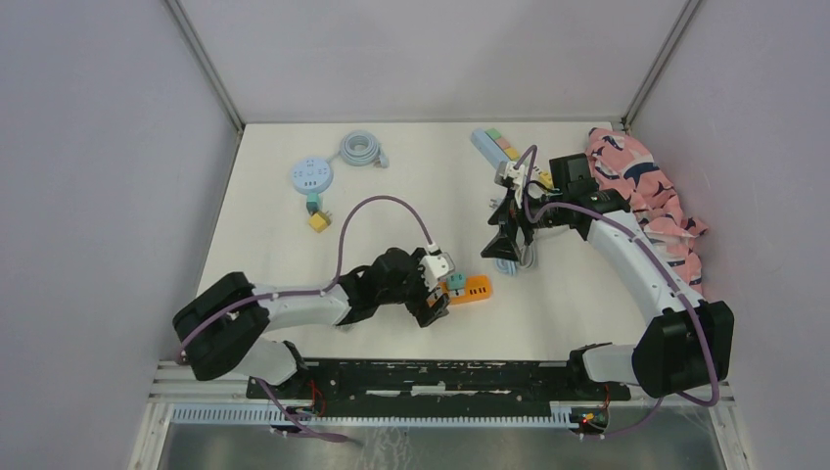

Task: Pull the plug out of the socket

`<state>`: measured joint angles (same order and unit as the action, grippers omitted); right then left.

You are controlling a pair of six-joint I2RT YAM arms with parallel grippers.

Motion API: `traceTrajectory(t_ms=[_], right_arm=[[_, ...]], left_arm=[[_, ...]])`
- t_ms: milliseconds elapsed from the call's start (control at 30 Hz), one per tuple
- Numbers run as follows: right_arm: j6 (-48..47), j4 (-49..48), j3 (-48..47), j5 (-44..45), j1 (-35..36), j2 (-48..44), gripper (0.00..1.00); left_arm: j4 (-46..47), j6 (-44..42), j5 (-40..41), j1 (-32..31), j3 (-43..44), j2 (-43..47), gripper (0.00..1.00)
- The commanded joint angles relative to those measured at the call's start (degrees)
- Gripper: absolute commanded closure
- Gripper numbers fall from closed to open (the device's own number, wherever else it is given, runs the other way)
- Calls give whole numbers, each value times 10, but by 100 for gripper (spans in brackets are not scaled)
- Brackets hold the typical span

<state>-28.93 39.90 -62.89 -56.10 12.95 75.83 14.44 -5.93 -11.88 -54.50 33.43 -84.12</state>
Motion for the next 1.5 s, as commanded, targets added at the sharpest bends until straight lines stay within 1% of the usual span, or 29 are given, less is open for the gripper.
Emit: traceTrajectory(t_ms=[0, 133, 267, 333, 433, 567, 667, 767, 933, 1067, 1267, 1467], right_arm=[[-32, -1, -13, -25, -3, 2, 1], [-51, -7, -1, -39, -3, 1, 1], [-114, 11, 12, -76, -1, 0, 1], [-155, 22, 16, -85, 4, 0, 1], [-175, 26, 17, -69, 18, 4, 1], [-201, 23, 10, -24, 57, 15, 2], [-231, 17, 2, 31, 110, 27, 3], [-228, 3, -18, 89, 158, 51, 3], [-197, -45, -15, 130, 194, 80, 4], [-207, -51, 5, 149, 211, 89, 6], [-223, -57, 36, 194, 230, 103, 15], [-220, -73, 50, 224, 242, 115, 26]], left_arm=[[103, 30, 26, -2, -52, 99, 1], [147, 40, 60, -2, -113, 191, 1], [208, 65, 93, 0, -174, 268, 1], [232, 67, 91, 1, -201, 294, 1], [257, 69, 96, 1, -229, 312, 1], [279, 66, 101, 1, -251, 306, 1], [300, 63, 100, 1, -259, 288, 1], [306, 57, 90, 0, -258, 268, 1], [330, 53, 72, 0, -267, 242, 1], [356, 45, 48, 1, -275, 219, 1], [372, 40, 43, 1, -271, 187, 1], [384, 40, 46, 1, -277, 180, 1]])
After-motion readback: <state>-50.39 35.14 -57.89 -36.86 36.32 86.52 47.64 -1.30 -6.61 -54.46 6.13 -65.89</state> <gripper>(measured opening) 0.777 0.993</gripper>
